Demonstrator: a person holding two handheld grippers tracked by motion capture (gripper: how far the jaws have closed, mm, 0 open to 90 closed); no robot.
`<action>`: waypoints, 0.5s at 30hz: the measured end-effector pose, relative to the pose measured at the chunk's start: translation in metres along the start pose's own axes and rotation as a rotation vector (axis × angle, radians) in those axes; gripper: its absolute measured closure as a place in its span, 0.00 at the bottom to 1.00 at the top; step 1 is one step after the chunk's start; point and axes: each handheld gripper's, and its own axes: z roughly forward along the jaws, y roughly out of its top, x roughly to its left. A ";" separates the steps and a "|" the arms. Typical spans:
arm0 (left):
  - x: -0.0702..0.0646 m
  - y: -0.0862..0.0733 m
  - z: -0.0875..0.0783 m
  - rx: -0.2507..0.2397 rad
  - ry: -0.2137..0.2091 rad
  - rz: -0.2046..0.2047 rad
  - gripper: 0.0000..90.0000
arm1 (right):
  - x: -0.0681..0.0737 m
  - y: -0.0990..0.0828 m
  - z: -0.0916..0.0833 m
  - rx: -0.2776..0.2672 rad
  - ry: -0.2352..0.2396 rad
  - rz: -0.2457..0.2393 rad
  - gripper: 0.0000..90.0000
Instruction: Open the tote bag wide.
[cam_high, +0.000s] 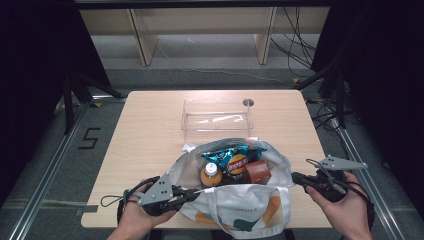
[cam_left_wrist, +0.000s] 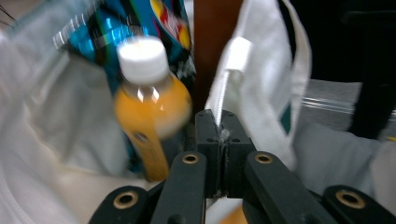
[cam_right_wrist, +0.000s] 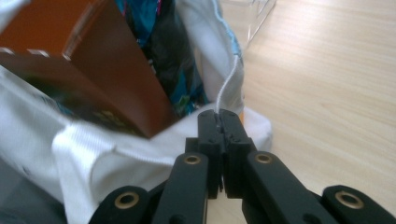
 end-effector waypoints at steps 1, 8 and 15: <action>0.002 -0.001 -0.001 0.000 -0.021 -0.003 0.98 | 0.003 -0.001 0.000 0.023 0.001 0.033 0.99; 0.003 0.007 -0.003 -0.034 0.005 0.019 0.98 | 0.006 0.008 -0.009 -0.073 -0.068 -0.037 0.77; 0.004 0.010 0.000 -0.042 0.018 0.025 0.98 | 0.037 0.016 -0.027 -0.182 0.198 -0.194 0.73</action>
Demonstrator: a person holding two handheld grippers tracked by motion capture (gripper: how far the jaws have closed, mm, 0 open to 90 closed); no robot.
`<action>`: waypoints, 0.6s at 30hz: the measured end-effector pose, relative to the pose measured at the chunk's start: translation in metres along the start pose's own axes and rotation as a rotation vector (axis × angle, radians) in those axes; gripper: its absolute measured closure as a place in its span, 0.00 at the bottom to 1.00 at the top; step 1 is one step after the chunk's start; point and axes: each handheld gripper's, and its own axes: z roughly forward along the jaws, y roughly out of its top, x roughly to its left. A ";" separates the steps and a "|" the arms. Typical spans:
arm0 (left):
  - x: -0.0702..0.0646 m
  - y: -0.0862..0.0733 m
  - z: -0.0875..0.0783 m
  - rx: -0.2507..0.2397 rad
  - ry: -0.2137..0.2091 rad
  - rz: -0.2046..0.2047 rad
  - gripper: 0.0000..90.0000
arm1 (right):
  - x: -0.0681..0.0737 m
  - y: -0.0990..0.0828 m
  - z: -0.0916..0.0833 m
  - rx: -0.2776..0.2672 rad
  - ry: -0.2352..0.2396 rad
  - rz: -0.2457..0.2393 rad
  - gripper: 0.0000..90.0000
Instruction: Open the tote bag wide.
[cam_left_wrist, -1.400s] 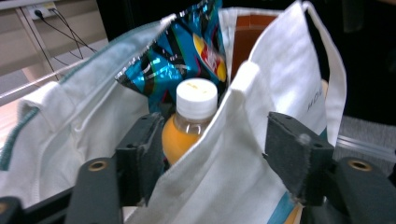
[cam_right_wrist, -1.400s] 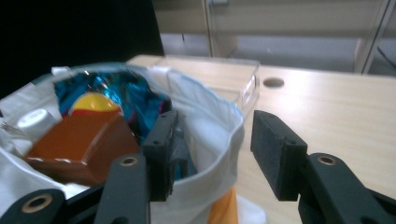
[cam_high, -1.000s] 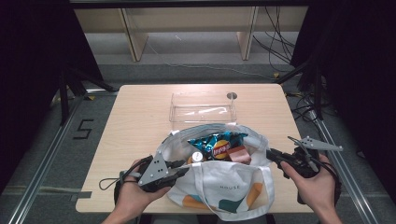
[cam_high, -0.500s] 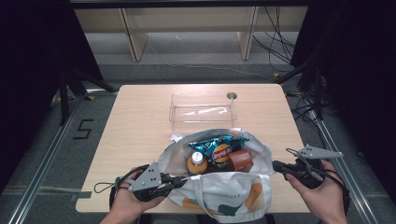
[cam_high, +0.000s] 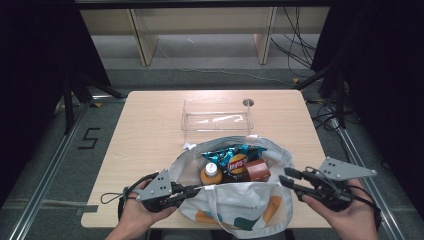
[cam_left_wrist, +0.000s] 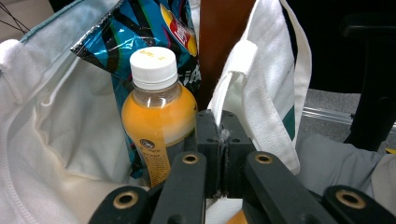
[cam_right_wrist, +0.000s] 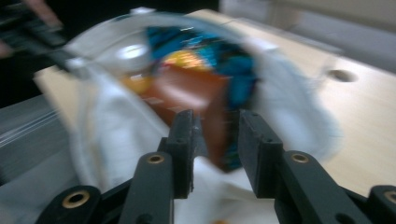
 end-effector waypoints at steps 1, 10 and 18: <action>0.000 0.000 0.000 0.002 0.005 0.005 0.98 | 0.002 -0.001 0.005 0.021 0.034 -0.060 0.71; -0.002 0.004 0.000 0.011 0.016 0.028 0.98 | 0.004 -0.010 0.029 0.140 0.077 -0.136 0.90; -0.009 0.016 -0.003 -0.016 0.015 0.078 0.97 | 0.006 -0.007 0.011 0.129 0.146 -0.155 1.00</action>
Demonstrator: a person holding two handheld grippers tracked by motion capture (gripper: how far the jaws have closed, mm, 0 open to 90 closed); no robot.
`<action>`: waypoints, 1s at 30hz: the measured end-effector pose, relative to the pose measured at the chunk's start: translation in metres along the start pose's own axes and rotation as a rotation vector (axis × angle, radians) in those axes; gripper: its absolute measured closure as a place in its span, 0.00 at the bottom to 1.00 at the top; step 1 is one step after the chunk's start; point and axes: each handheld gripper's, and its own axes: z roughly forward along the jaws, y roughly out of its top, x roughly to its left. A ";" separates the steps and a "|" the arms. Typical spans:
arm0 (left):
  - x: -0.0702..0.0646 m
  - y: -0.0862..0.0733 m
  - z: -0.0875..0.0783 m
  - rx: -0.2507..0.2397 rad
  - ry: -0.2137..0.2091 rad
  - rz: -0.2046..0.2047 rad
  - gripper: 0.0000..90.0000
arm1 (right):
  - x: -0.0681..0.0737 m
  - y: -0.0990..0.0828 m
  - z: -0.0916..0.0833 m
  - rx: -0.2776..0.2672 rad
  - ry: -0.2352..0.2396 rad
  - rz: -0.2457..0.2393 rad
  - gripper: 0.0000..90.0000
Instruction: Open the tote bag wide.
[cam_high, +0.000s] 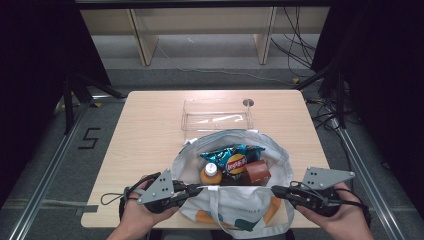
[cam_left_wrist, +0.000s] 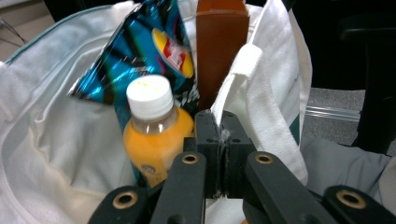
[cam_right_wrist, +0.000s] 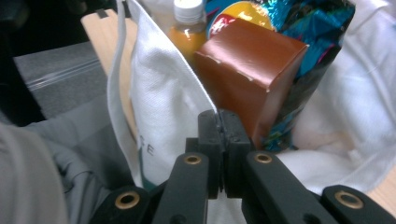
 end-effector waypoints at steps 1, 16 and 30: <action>-0.001 0.001 0.000 -0.001 -0.005 0.014 0.97 | 0.000 0.000 -0.001 0.000 0.010 -0.011 1.00; -0.004 -0.005 0.000 0.010 -0.036 -0.011 0.83 | -0.001 -0.008 0.006 0.127 0.122 -0.088 1.00; -0.047 -0.002 0.039 0.109 -0.168 -0.029 0.85 | -0.005 -0.001 0.004 0.085 0.055 -0.057 1.00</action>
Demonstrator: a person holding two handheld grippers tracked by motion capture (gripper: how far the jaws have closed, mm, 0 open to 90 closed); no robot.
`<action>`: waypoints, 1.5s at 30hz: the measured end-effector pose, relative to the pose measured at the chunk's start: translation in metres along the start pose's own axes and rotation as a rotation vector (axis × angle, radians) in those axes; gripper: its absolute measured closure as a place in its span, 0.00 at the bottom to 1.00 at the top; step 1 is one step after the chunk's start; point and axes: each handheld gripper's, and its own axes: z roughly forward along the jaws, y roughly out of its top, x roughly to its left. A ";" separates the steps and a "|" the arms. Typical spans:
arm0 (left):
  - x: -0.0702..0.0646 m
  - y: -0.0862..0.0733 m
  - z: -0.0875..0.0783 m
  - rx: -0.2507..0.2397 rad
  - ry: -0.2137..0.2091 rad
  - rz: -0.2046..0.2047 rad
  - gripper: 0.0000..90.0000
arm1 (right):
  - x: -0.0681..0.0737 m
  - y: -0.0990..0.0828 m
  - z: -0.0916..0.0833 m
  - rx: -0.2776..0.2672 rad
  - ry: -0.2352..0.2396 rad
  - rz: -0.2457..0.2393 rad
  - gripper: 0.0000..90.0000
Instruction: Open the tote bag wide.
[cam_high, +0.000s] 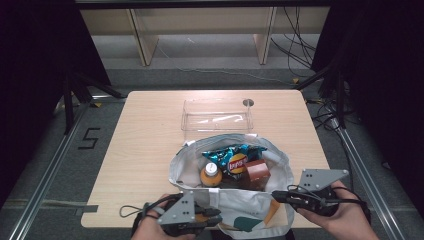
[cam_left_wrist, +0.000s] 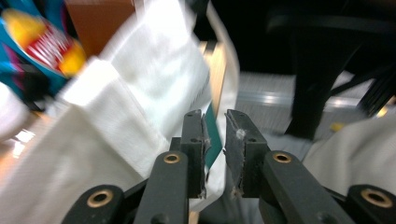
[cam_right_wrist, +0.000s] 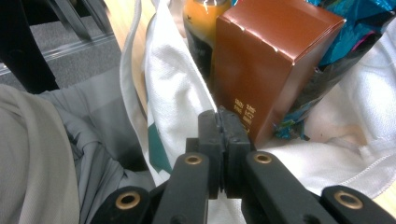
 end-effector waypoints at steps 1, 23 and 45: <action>0.003 -0.001 0.006 0.014 0.012 -0.011 0.85 | 0.000 0.000 0.000 -0.001 -0.001 0.002 1.00; 0.013 -0.009 0.042 0.027 0.124 -0.041 0.85 | 0.015 -0.010 0.027 0.138 0.209 -0.077 1.00; 0.030 -0.021 -0.021 0.155 0.112 0.028 0.56 | 0.019 -0.027 0.059 0.277 0.181 -0.010 1.00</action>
